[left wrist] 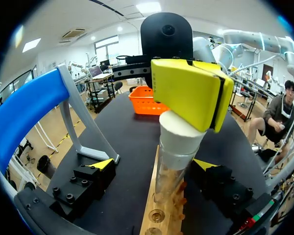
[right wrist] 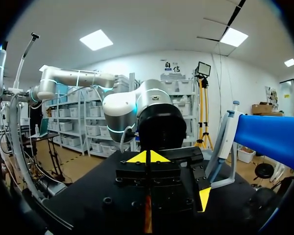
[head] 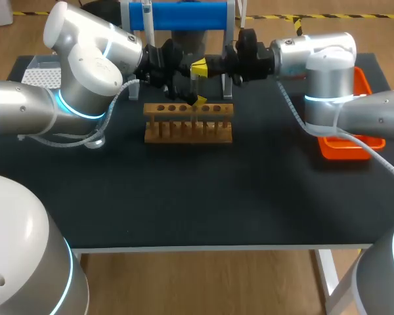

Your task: Invert the test tube, pick up the pipette, mount the tip to pipette, aspirate from beaker and dispense into the tube, eject the tip, return the pipette, and cap with the stopper.

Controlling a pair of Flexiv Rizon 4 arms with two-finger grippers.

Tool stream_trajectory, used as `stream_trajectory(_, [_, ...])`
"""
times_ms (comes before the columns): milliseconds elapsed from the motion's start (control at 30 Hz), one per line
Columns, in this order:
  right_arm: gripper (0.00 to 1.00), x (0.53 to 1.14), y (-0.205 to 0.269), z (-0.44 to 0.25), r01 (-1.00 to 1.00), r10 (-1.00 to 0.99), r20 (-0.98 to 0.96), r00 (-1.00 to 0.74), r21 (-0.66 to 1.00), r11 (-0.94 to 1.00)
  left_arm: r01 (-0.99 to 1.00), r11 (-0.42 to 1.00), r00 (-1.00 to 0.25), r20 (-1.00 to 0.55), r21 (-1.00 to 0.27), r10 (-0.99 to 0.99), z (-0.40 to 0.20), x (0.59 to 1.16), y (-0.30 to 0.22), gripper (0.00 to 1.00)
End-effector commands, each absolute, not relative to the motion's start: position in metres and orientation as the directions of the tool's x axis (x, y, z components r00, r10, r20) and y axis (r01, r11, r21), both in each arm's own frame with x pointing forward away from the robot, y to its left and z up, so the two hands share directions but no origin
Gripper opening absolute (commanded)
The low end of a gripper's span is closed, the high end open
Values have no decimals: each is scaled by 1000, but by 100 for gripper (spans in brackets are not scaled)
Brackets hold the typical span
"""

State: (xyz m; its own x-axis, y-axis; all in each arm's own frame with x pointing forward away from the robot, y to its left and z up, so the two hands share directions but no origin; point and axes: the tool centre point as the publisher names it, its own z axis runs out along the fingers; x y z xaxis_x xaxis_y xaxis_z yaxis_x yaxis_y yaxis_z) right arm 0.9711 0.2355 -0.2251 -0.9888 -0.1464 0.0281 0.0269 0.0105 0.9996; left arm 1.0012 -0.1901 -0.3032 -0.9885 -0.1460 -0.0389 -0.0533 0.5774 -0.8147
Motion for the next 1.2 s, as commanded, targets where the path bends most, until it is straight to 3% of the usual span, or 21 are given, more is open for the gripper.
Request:
stream_trajectory(33, [0,972,236,-234,20,-147,22,-989,1000,17,-54,578,-989,-37,-814,-144,-303,1002,-190,100])
stream_trajectory(833, [1,975,220,-202,-30,-117,-35,-993,999,-45,-54,578,-989,-37,-814,-144,-303,1002,-190,100])
stream_trajectory(867, [26,975,218,-199,-39,-112,-44,-993,998,-42,-54,578,-989,-37,-814,-144,-303,1002,-190,100])
stream_trajectory(900, [68,975,215,-198,-50,-104,-53,-993,998,-36,-54,578,-989,-37,-814,-144,-303,1002,-190,100])
stream_trajectory(933, [100,974,212,-196,-65,-98,-67,-993,998,-28,-54,578,-989,-37,-814,-144,-303,1002,-190,100])
stream_trajectory(1200, [100,971,179,-198,-150,-47,-148,-988,988,45,-54,578,-989,-37,-814,-144,-303,1002,-190,100])
